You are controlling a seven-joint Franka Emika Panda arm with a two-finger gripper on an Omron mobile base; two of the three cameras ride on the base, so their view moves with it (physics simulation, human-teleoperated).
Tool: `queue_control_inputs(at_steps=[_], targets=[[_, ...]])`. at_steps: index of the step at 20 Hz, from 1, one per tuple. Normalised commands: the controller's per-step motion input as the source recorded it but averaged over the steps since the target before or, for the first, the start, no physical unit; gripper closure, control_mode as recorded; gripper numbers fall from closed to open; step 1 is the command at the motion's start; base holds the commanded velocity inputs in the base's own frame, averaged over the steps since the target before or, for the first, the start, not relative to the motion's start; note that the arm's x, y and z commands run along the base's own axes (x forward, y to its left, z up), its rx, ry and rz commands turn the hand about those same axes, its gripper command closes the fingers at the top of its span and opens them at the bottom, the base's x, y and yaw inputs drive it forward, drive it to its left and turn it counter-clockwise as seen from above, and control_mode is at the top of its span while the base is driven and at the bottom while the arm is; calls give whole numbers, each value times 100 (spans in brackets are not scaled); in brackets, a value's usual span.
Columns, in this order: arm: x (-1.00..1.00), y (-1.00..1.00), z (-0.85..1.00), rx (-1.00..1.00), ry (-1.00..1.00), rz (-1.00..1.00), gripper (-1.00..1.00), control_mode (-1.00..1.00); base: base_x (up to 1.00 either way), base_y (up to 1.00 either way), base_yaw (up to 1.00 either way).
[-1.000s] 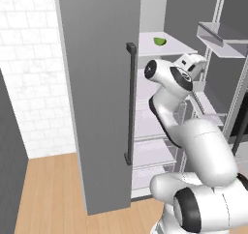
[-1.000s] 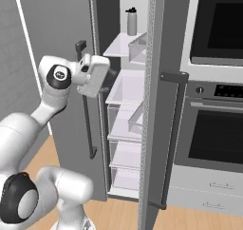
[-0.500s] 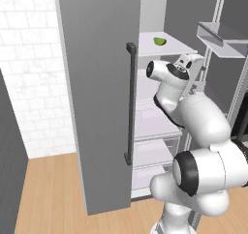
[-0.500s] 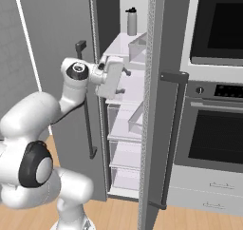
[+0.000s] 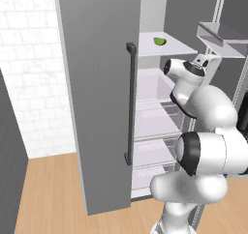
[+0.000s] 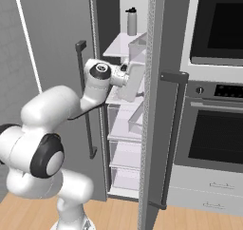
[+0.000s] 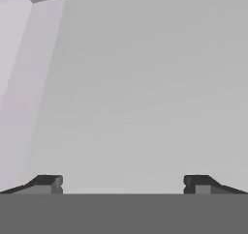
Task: Grab a lemon wedge from the fridge and one ice cube from the ice bowl, and put them in the glass of lemonade.
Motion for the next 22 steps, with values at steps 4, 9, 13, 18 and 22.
queue_control_inputs(at_steps=[4,9,13,18,22], targets=[[3,-79,0,0,1,-4,-100,-100,0,0,0],[0,-82,0,0,1,-5,-100,-100,0,0,0],[0,-74,0,0,0,-5,-100,-100,0,0,0],[-2,4,9,0,-2,-1,-100,-100,0,0,0],[-12,93,36,0,-12,0,-100,-100,0,0,0]])
